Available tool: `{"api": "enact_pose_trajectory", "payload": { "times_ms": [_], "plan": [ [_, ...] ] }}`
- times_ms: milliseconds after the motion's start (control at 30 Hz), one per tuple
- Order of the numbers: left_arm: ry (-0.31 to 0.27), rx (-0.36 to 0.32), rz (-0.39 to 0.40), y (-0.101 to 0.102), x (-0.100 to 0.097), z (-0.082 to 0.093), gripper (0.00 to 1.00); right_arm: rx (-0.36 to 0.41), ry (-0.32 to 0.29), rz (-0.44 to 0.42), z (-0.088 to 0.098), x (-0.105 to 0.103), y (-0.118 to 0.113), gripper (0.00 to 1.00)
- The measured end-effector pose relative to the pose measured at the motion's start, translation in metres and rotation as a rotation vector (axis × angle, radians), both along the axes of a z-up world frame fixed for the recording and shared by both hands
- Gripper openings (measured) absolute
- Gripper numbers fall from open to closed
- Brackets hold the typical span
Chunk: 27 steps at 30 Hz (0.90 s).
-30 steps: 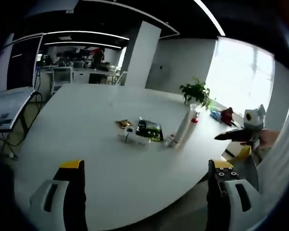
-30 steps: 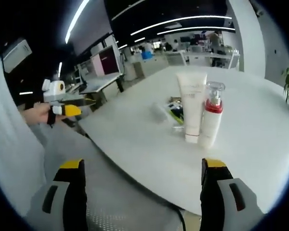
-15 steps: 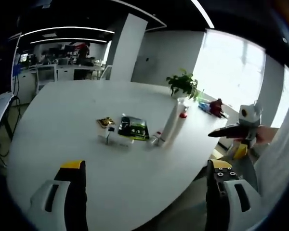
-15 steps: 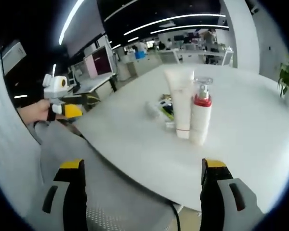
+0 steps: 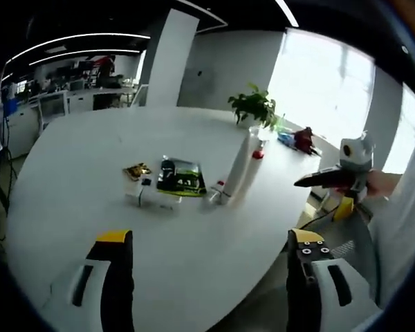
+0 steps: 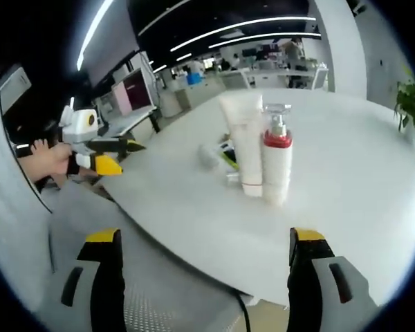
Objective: Arrange the skincare products in the storage area until every visible bottle or jar stands upright without overlapping.
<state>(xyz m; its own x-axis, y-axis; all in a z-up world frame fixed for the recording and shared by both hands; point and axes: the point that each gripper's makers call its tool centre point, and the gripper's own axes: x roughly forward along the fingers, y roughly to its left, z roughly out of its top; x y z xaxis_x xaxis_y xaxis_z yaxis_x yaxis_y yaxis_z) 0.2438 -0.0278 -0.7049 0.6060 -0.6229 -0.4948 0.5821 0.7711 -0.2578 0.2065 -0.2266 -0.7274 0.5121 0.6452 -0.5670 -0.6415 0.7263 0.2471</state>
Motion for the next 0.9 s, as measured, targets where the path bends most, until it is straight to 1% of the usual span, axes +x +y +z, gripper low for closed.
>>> {"api": "enact_pose_trajectory", "payload": {
  "times_ms": [100,233,400,500,533,567,600,633,667,733,867,900],
  "plan": [
    [0.01,0.031,-0.037,-0.006,0.004,-0.007,0.81,0.004,0.008,-0.011,-0.004,0.002,-0.001,0.99],
    [0.018,0.051,-0.081,-0.015,0.01,-0.014,0.78,0.009,0.02,-0.028,-0.007,0.001,-0.002,0.99],
    [-0.01,0.072,-0.155,-0.035,0.021,-0.016,0.71,0.014,0.038,-0.054,-0.009,-0.001,-0.003,0.99],
    [-0.026,0.097,-0.205,-0.045,0.032,-0.023,0.68,0.015,0.048,-0.064,-0.013,-0.003,-0.004,0.99],
    [-0.026,0.101,-0.209,-0.046,0.033,-0.023,0.66,0.013,0.053,-0.067,-0.014,-0.003,-0.005,0.99],
    [-0.03,0.112,-0.218,-0.046,0.039,-0.026,0.64,0.011,0.057,-0.07,-0.016,-0.004,-0.005,0.99],
    [-0.031,0.117,-0.225,-0.048,0.043,-0.028,0.62,0.012,0.061,-0.077,-0.017,-0.004,-0.006,0.99],
    [-0.035,0.117,-0.232,-0.053,0.044,-0.027,0.61,0.013,0.063,-0.082,-0.018,-0.003,-0.006,0.99],
    [-0.039,0.114,-0.237,-0.057,0.045,-0.027,0.6,0.016,0.066,-0.086,-0.02,-0.004,-0.006,0.99],
    [-0.036,0.111,-0.248,-0.063,0.052,-0.031,0.6,0.017,0.07,-0.088,-0.021,-0.003,-0.006,0.99],
    [-0.035,0.126,-0.282,-0.076,0.06,-0.038,0.57,0.024,0.075,-0.094,-0.022,-0.002,-0.004,0.99],
    [-0.032,0.131,-0.285,-0.077,0.065,-0.042,0.57,0.026,0.076,-0.094,-0.022,-0.001,-0.003,0.99]
  ]
}}
